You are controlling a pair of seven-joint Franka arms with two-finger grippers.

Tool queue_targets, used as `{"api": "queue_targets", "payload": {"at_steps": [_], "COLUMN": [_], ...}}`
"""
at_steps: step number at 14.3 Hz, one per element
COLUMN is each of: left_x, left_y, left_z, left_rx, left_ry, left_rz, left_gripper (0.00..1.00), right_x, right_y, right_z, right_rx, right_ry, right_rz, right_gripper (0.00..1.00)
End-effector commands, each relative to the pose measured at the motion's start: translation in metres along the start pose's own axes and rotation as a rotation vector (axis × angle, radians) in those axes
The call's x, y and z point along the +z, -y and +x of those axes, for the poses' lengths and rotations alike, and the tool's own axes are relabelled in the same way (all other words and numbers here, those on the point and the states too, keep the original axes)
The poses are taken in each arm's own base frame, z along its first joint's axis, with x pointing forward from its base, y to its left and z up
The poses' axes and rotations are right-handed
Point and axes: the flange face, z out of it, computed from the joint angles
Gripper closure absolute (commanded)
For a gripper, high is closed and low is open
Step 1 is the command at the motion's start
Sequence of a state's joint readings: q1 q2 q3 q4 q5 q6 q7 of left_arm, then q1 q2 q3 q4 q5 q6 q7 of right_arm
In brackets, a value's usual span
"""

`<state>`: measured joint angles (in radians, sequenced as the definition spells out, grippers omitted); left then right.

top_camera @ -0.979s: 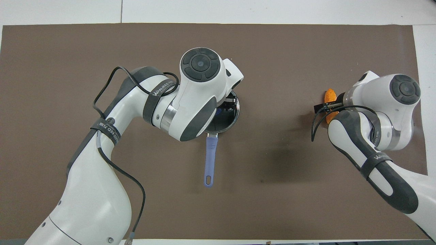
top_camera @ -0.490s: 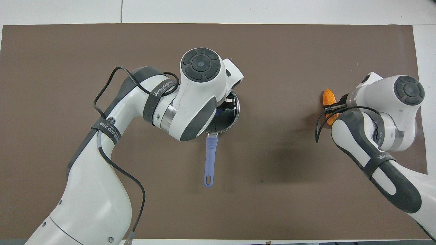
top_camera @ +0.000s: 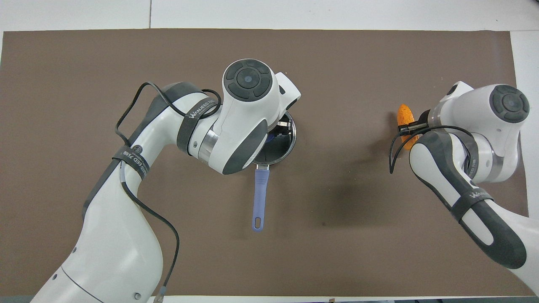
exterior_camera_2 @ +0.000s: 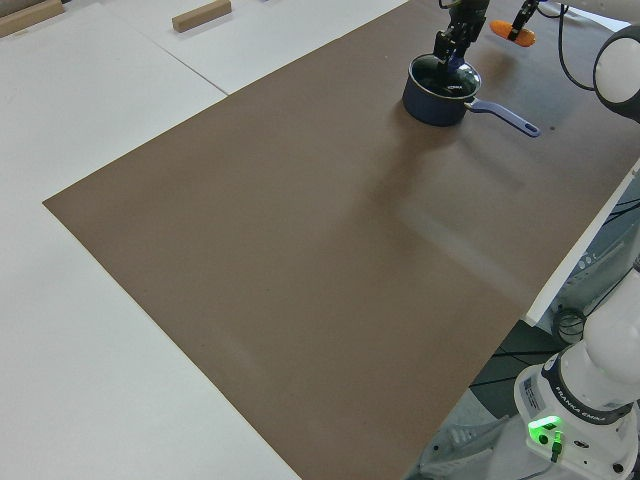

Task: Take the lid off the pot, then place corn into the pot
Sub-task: 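Lift the lid aside with the left gripper while the right gripper carries corn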

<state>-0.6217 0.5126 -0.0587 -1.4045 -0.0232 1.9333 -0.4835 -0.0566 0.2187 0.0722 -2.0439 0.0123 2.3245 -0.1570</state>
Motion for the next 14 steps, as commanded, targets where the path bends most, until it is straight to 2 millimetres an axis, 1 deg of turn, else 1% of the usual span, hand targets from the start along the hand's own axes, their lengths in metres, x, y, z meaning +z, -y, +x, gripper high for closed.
{"api": "queue_targets", "payload": {"at_steps": [1,2,3,4,5,6,7,8,9,10,11,12,13,14], "left_x": [-0.019,-0.036,-0.049,-0.064,-0.079,-0.089,-0.099,-0.105,-0.112,-0.114,-0.117,-0.117,-0.117,-0.117], "left_y": [0.007,0.016,0.023,0.033,0.049,0.066,0.082,0.098,0.121,0.148,0.18,0.204,0.235,0.266], "left_z": [0.002,0.001,-0.001,-0.001,0.001,0.004,0.006,0.009,0.014,0.019,0.024,0.027,0.031,0.033], "left_rx": [-0.015,-0.024,-0.032,-0.048,-0.074,-0.089,-0.095,-0.112,-0.125,-0.12,-0.117,-0.106,-0.106,-0.108], "left_ry": [-0.022,-0.026,-0.025,-0.027,-0.026,-0.025,-0.024,-0.02,-0.024,-0.011,0.001,0.012,0.02,0.024], "left_rz": [0.008,0.004,0.004,-0.007,-0.023,-0.024,-0.027,-0.036,-0.039,-0.034,-0.032,-0.039,-0.039,-0.04], "left_gripper": [1.0,1.0,1.0,1.0,1.0,1.0,1.0,1.0,1.0,1.0,1.0,1.0,1.0,1.0], "right_x": [-0.049,-0.063,-0.073,-0.087,-0.097,-0.106,-0.114,-0.125,-0.135,-0.143,-0.154,-0.16,-0.166,-0.169], "right_y": [0.017,0.028,0.036,0.046,0.056,0.07,0.087,0.111,0.143,0.173,0.204,0.239,0.263,0.293], "right_z": [0.002,0.004,0.006,0.012,0.016,0.02,0.024,0.03,0.039,0.042,0.041,0.041,0.046,0.052], "right_rx": [-0.018,-0.015,-0.004,0.011,0.027,0.04,0.059,0.09,0.138,0.173,0.203,0.2,0.202,0.215], "right_ry": [-0.004,-0.001,0.01,0.017,0.017,0.018,0.016,0.01,-0.005,-0.02,-0.042,-0.055,-0.059,-0.072], "right_rz": [0.012,0.015,0.019,0.024,0.028,0.033,0.039,0.05,0.069,0.086,0.098,0.111,0.124,0.143], "right_gripper": [1.0,1.0,1.0,1.0,1.0,1.0,1.0,1.0,1.0,1.0,1.0,1.0,1.0,1.0]}}
